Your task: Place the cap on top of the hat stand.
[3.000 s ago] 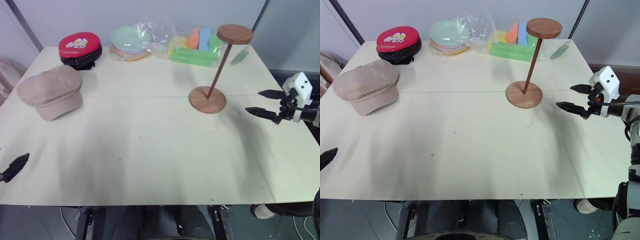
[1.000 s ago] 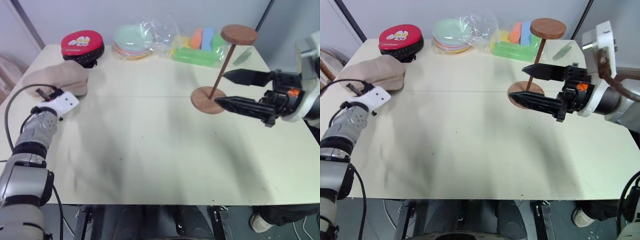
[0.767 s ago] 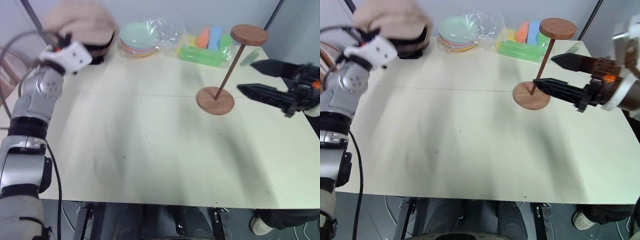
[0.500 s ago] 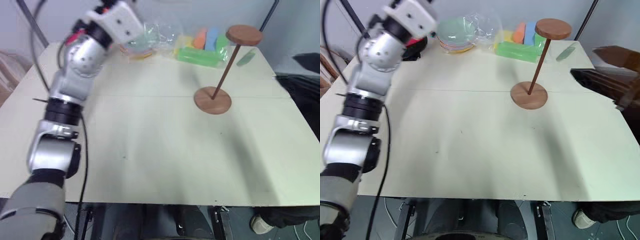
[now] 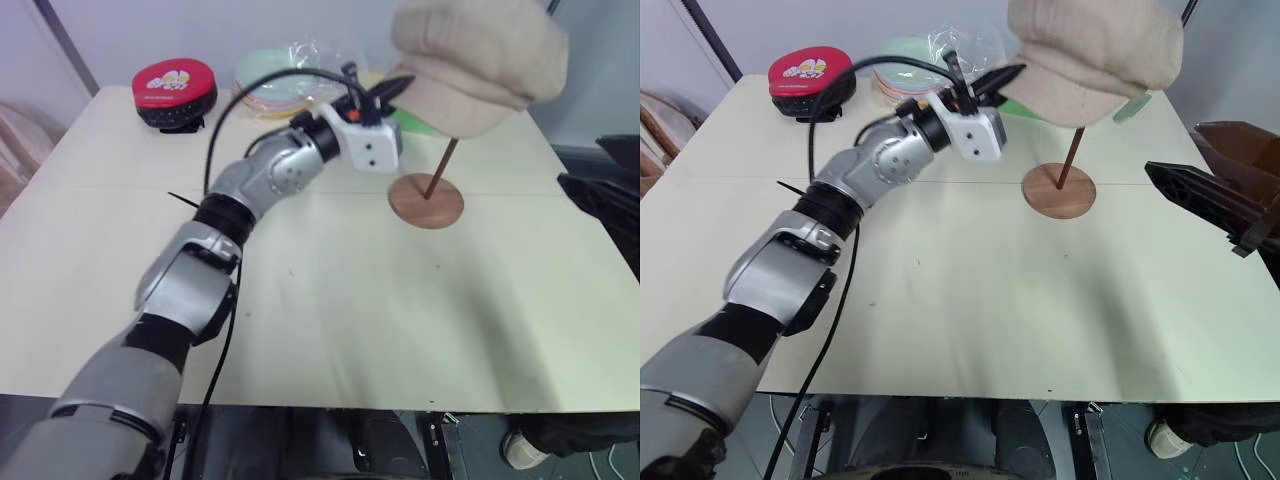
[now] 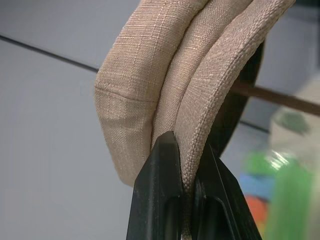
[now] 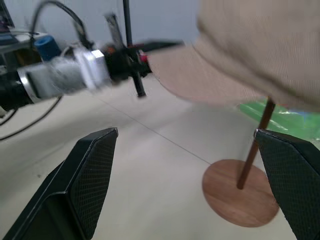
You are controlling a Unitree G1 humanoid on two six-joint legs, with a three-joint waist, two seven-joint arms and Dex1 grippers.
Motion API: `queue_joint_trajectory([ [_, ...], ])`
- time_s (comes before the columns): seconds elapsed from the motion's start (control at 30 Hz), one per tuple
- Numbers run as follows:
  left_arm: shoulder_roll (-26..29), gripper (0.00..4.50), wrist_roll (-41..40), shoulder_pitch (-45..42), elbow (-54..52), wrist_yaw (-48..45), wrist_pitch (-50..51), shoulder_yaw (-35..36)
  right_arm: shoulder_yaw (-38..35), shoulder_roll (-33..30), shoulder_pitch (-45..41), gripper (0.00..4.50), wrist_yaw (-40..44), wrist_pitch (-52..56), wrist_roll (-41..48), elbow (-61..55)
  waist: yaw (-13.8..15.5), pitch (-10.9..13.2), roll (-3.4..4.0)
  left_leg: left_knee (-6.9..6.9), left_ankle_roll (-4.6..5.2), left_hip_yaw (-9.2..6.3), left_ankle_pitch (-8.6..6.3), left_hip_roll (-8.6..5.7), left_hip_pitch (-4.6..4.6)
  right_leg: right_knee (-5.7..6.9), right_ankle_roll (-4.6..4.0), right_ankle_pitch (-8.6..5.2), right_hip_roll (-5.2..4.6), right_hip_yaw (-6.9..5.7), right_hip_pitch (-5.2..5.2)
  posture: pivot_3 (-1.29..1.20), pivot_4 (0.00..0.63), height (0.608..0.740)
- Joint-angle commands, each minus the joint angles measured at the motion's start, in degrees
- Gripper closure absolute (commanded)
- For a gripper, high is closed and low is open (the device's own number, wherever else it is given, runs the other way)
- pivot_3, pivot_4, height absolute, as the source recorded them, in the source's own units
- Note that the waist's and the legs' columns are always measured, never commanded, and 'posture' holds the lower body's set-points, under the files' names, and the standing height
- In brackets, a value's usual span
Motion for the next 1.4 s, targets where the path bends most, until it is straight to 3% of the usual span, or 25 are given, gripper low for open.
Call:
queue_joint_trajectory([
  [0.03,-1.5,4.48,3.0,-3.2,2.6,4.8,-2.8,-2.2,-1.8,-0.1,-0.1,0.00,-1.8,-2.4,2.2,-0.9,0.1,0.0,0.00,0.00,0.00,-0.01,0.00,0.00,-0.01,-0.01,0.00,0.00,0.00,0.00,0.00,0.00,0.150,0.740],
  [0.17,-1.5,4.48,4.7,-2.1,3.7,6.7,-5.3,-3.8,0.3,-0.6,0.1,0.00,-2.4,-3.9,2.2,-1.2,0.0,0.0,0.00,0.00,0.01,-0.01,-0.01,-0.01,-0.01,-0.01,0.01,0.00,-0.01,0.00,0.00,0.00,0.150,0.740],
  [0.2,-1.3,3.81,4.3,-1.6,3.5,6.6,-6.3,-3.7,0.9,-0.9,0.3,0.00,-2.2,-4.3,1.5,-1.5,-0.1,0.0,0.00,0.00,0.01,-0.01,-0.01,-0.01,0.00,0.00,0.01,0.00,-0.01,0.00,0.00,0.00,0.150,0.740],
  [0.3,0.0,2.67,3.7,-0.4,2.0,5.5,-8.4,-3.2,3.4,-1.8,2.4,0.00,-0.6,-6.2,-4.2,-3.8,-0.1,0.0,0.00,-0.02,0.01,-0.01,-0.01,0.00,0.01,0.00,0.01,0.00,0.00,0.00,0.00,0.00,0.150,0.740],
  [0.47,4.0,0.06,-2.8,4.0,-4.4,-3.2,-11.1,-0.5,10.4,-2.2,4.0,0.00,-1.5,-10.2,-12.6,-8.0,-0.1,0.0,0.02,-0.01,0.01,0.01,-0.01,0.00,0.03,0.02,0.01,0.00,0.01,0.01,0.00,0.00,0.150,0.740],
  [0.57,8.4,0.06,-15.9,10.1,-14.9,-17.7,-10.1,1.0,15.7,-2.7,5.7,0.00,-3.0,-12.5,-20.0,-11.9,-0.3,0.0,0.04,-0.01,0.00,0.01,0.00,0.05,0.05,0.05,0.01,0.00,0.02,0.02,-0.01,0.00,0.150,0.740],
  [0.63,12.4,0.06,-27.6,15.6,-25.4,-28.8,-3.5,2.3,19.7,-2.5,7.5,0.00,-4.0,-14.4,-25.3,-15.0,-0.4,0.0,0.05,-0.01,-0.01,-0.01,0.00,0.18,0.04,0.06,0.00,0.00,0.02,0.01,-0.02,0.00,0.150,0.740],
  [0.7,17.1,0.06,-39.8,20.9,-36.3,-39.6,9.2,4.7,25.1,-1.0,7.0,0.00,-7.5,-15.6,-29.2,-17.6,-0.6,0.0,0.05,0.01,-0.01,-0.02,0.01,0.20,0.04,0.08,0.00,0.00,0.02,0.02,-0.03,0.00,0.150,0.740],
  [0.83,29.3,0.06,-65.1,28.7,-55.7,-59.4,44.8,9.0,38.7,2.8,3.1,0.00,-17.1,-18.7,-41.8,-20.1,-1.8,0.0,0.09,0.07,-0.06,-0.08,0.04,0.27,0.07,0.17,-0.02,-0.01,0.10,0.01,-0.01,0.00,0.150,0.740],
  [0.9,35.0,0.06,-73.5,30.2,-59.8,-65.1,58.4,12.1,47.1,3.5,1.1,0.00,-20.7,-21.0,-50.9,-20.0,-2.0,0.0,0.16,0.10,-0.09,-0.13,0.05,0.33,0.09,0.17,-0.03,-0.01,0.22,0.01,0.02,0.00,0.150,0.740],
  [1.0,38.2,0.06,-83.0,29.5,-60.6,-68.1,73.4,17.0,60.1,2.3,-2.1,0.00,-25.5,-26.6,-68.9,-16.1,-1.6,0.0,0.16,0.11,-0.09,-0.18,0.05,0.32,0.16,0.19,-0.05,-0.02,0.27,-0.02,0.10,0.00,0.150,0.740],
  [1.17,36.2,0.06,-89.2,24.8,-56.8,-66.9,86.3,23.3,76.6,8.3,-10.7,0.00,-30.3,-35.8,-93.0,-4.2,-1.8,0.0,0.14,0.19,-0.09,-0.16,0.05,0.17,0.26,0.17,-0.05,-0.03,0.36,-0.01,0.19,0.00,0.150,0.740],
  [1.4,34.7,0.06,-85.9,23.6,-57.6,-68.1,88.5,25.0,82.5,18.4,-17.8,0.00,-33.3,-44.1,-109.2,11.1,-2.0,0.0,0.14,0.10,-0.15,-0.08,0.08,0.22,0.28,0.31,-0.08,-0.02,0.41,0.08,0.05,0.00,0.150,0.740],
])
